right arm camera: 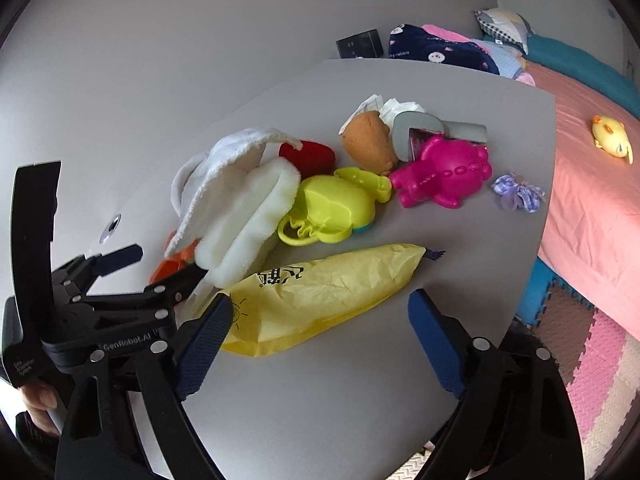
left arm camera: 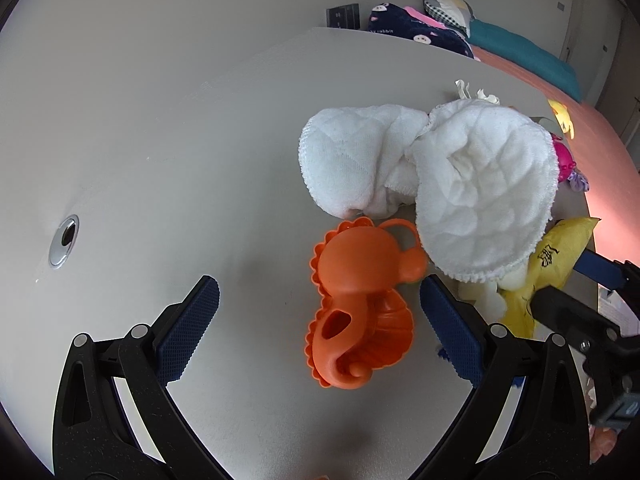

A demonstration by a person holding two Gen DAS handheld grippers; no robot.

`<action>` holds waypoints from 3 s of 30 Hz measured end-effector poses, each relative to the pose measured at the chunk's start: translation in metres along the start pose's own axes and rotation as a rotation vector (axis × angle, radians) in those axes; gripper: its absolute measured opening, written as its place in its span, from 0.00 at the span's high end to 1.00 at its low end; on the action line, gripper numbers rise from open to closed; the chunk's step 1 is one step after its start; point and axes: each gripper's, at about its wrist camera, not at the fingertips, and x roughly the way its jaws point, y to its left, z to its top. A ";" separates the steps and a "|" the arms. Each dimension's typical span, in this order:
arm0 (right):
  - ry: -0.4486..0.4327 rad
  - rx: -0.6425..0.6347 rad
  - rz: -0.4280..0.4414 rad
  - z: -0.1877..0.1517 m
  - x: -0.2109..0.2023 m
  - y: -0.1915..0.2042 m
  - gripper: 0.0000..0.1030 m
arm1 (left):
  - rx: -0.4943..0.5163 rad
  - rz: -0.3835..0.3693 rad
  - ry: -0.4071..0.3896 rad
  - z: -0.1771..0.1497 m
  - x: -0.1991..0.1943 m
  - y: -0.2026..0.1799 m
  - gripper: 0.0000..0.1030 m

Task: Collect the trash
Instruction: 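Grasp the orange silicone toy with the left gripper while the right grasps the yellow wrapper, then carry the orange toy and yellow wrapper over the black bin and release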

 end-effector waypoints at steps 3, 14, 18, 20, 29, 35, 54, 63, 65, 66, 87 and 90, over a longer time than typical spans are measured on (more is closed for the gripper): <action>0.001 0.040 0.028 0.007 0.004 -0.002 0.32 | 0.010 0.006 -0.005 -0.001 0.000 0.000 0.07; 0.041 0.137 0.144 0.014 0.017 -0.020 0.93 | -0.009 -0.003 -0.044 -0.005 0.000 0.004 0.36; 0.025 0.128 0.149 0.013 0.013 -0.020 0.95 | -0.016 -0.013 -0.029 -0.004 -0.003 0.003 0.53; 0.010 0.122 0.145 0.013 0.008 -0.019 0.96 | -0.013 -0.012 -0.029 -0.003 -0.003 0.001 0.55; -0.073 0.114 0.099 0.016 -0.023 -0.025 0.97 | 0.022 0.007 -0.073 0.001 -0.016 -0.011 0.56; -0.121 0.114 0.085 0.018 -0.044 -0.031 0.99 | 0.020 0.009 -0.087 0.006 -0.023 -0.012 0.56; -0.253 0.137 0.042 0.006 -0.124 -0.070 0.99 | 0.074 -0.034 -0.190 0.011 -0.079 -0.064 0.56; -0.291 0.189 -0.031 -0.010 -0.162 -0.118 0.99 | 0.134 -0.118 -0.203 0.012 -0.085 -0.128 0.56; -0.292 0.202 -0.045 -0.015 -0.168 -0.127 0.99 | 0.151 -0.137 -0.202 0.011 -0.085 -0.142 0.56; -0.293 0.212 -0.055 -0.018 -0.172 -0.134 0.99 | 0.161 -0.147 -0.202 0.012 -0.085 -0.150 0.56; -0.261 0.328 -0.210 -0.047 -0.195 -0.210 0.99 | 0.343 -0.309 -0.119 0.007 -0.061 -0.273 0.56; -0.251 0.343 -0.219 -0.048 -0.194 -0.217 0.99 | 0.357 -0.330 -0.093 0.005 -0.055 -0.281 0.56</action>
